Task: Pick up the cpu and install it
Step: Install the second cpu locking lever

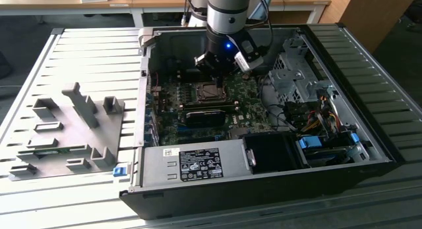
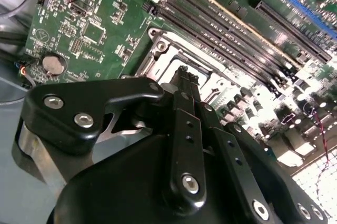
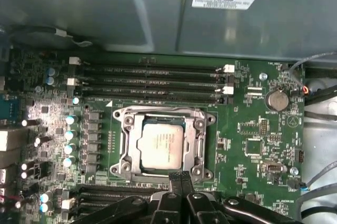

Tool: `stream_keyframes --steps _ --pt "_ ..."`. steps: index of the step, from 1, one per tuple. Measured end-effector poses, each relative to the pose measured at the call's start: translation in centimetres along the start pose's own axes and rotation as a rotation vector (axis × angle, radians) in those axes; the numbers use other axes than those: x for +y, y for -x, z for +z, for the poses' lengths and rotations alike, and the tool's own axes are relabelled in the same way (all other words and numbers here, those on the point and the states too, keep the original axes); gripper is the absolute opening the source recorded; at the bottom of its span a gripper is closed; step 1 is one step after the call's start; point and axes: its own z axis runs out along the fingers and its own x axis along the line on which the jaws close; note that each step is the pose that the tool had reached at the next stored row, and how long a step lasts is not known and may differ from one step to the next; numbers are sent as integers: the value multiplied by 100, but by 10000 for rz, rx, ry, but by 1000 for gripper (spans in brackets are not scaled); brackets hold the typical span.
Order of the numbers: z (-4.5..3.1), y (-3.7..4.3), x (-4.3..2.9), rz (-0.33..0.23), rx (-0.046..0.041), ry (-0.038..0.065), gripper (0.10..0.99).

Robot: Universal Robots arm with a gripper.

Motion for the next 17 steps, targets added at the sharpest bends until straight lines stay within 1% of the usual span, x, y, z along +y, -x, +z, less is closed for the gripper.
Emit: stream_keyframes --steps 8,11,14,17 --pt "8 -13 -74 2 2 -1 106" --pt "25 -58 -90 -1 2 0 106" --pt "37 -136 -107 1 2 -1 106" --pt "42 -151 -149 2 8 0 106"
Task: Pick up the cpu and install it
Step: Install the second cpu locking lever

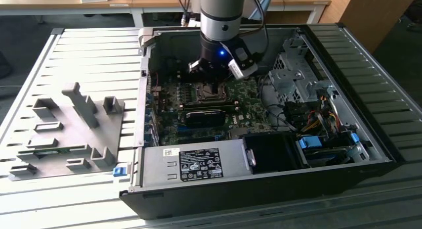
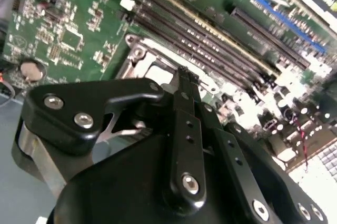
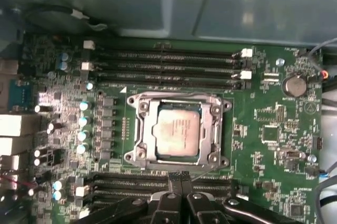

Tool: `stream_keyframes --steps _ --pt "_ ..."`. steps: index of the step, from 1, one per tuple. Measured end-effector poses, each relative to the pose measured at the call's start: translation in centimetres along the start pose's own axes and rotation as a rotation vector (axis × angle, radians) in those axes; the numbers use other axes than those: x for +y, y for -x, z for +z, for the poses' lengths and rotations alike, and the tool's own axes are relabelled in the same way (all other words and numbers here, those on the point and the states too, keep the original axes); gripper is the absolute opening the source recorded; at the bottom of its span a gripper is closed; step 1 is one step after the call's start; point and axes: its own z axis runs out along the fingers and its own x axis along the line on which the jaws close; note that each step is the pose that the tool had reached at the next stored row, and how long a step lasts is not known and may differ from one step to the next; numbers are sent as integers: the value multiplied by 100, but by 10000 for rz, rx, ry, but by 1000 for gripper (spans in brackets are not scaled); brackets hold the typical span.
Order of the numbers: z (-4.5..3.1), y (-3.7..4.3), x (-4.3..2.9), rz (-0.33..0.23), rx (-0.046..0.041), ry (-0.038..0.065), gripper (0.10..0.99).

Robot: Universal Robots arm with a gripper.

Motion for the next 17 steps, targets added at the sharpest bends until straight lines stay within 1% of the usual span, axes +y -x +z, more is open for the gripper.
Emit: stream_keyframes --steps 2,4,9,11,17 --pt "2 -8 -30 5 7 -1 106" --pt "5 -35 -42 5 11 -1 106" --pt "33 -140 -49 5 14 1 106" --pt "64 -158 -50 7 31 -1 106" --pt "172 -159 -55 10 127 2 106"
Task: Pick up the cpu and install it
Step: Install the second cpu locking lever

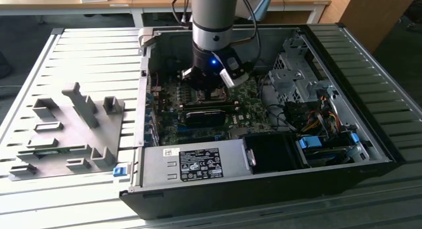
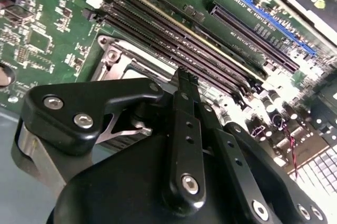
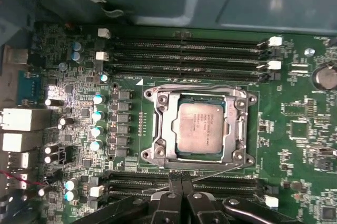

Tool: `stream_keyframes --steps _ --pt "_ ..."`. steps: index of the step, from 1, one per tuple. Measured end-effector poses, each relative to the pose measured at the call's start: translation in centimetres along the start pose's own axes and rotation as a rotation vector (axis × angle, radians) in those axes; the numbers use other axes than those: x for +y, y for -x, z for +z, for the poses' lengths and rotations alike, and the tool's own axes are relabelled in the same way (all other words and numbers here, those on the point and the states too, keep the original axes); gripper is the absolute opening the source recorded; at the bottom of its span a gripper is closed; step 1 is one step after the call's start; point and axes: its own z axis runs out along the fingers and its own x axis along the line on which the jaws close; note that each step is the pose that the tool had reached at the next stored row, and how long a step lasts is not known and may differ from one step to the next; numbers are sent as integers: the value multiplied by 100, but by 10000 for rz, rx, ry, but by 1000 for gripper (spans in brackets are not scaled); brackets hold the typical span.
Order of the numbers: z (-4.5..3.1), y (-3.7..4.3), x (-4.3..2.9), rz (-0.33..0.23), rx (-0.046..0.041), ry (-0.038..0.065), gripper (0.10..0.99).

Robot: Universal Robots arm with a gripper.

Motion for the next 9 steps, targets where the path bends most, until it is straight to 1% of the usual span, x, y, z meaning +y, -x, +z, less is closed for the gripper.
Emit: stream_keyframes --steps 5,7,9 --pt "72 1 -4 7 129 4 106" --pt "86 -2 -15 7 147 21 106" --pt "90 -11 -35 7 143 77 106"
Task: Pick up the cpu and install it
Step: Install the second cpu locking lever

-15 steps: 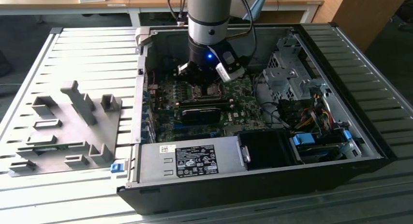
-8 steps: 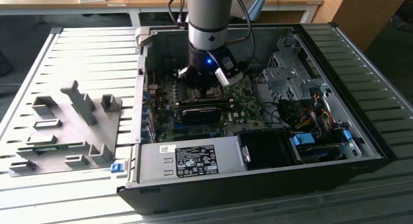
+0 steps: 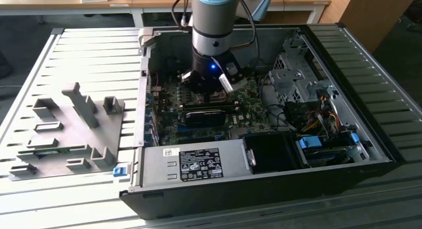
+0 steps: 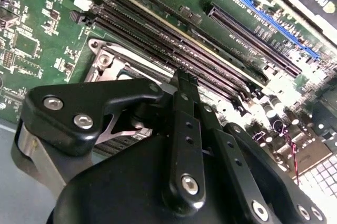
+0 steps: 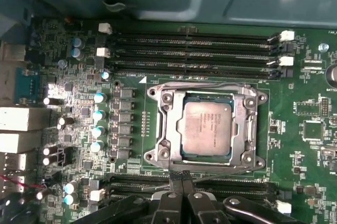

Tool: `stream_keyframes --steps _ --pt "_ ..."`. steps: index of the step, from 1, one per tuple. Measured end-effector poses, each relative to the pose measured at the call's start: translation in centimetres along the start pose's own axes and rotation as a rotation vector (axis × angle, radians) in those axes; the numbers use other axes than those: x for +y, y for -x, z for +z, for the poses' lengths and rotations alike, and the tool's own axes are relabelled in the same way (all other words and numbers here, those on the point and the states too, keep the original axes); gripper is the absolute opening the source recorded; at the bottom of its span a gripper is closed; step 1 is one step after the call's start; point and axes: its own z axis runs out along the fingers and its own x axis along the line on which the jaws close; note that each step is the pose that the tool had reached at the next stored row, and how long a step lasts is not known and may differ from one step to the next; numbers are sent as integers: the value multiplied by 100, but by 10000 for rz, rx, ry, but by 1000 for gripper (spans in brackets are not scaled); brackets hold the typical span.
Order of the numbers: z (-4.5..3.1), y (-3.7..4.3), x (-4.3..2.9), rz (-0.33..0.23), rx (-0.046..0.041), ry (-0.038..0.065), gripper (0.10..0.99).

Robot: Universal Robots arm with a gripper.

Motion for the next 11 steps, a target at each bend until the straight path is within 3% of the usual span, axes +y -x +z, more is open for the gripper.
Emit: stream_keyframes --steps 3,5,8,11 --pt "-3 -14 -59 -1 -1 74 106" --pt "-5 -29 -90 -4 -4 181 106" --pt "-4 -64 -107 -8 -8 359 106" --pt "2 -109 -114 -10 -12 472 106"
